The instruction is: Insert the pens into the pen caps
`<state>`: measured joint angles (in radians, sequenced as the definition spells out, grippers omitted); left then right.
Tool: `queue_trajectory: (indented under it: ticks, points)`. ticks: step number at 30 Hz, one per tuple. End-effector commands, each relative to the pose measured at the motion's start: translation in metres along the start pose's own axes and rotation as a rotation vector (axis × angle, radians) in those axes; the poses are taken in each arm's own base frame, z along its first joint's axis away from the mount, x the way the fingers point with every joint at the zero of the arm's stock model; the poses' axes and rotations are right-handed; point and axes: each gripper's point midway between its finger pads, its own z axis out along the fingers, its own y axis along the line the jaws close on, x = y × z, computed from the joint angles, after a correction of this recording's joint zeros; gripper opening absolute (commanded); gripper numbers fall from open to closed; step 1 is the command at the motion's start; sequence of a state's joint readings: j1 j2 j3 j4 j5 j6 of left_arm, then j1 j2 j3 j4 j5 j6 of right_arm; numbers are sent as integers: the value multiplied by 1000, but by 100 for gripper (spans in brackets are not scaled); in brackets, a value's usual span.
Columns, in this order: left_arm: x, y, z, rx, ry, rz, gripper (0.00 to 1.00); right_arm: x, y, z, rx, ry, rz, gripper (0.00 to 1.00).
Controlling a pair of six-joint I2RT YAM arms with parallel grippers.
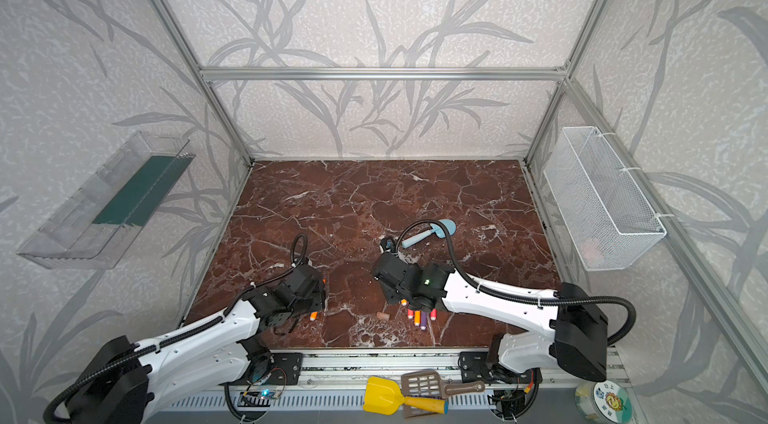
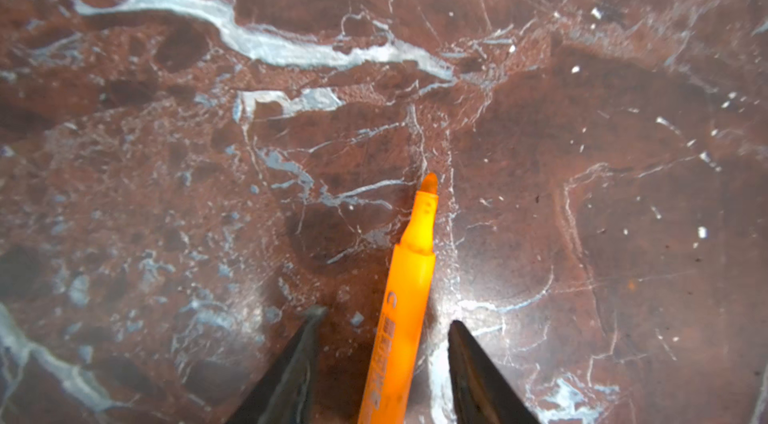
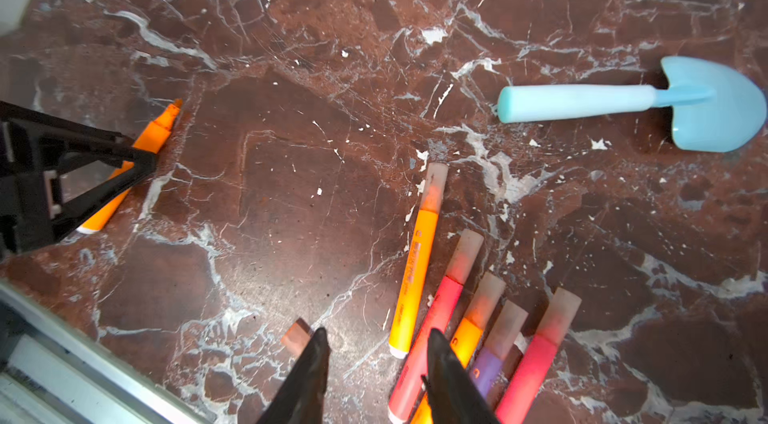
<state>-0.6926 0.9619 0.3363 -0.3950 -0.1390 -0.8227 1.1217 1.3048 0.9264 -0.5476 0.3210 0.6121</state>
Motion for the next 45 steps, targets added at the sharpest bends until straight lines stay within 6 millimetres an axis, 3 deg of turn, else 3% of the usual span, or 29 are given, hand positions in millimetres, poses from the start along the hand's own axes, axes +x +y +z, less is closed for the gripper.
queue_trajectory:
  ticks: [1, 5, 12, 26, 45]
  points:
    - [12, 7, 3, -11, 31, -33, 49, 9, -9, -5, 33, 3, -21, 39]
    - [13, 4, 4, -12, 43, -17, 42, 8, -11, -12, 42, -13, -15, 39]
    - [16, 12, 4, -110, 79, 18, 39, 7, -6, -18, 24, -16, -26, 40]
    - [29, 7, 5, -142, 107, 81, 34, -1, 4, -30, -29, -49, -33, 41]
    - [36, 3, 13, -221, 142, 162, 18, -6, 9, -42, -70, -102, -8, 43]
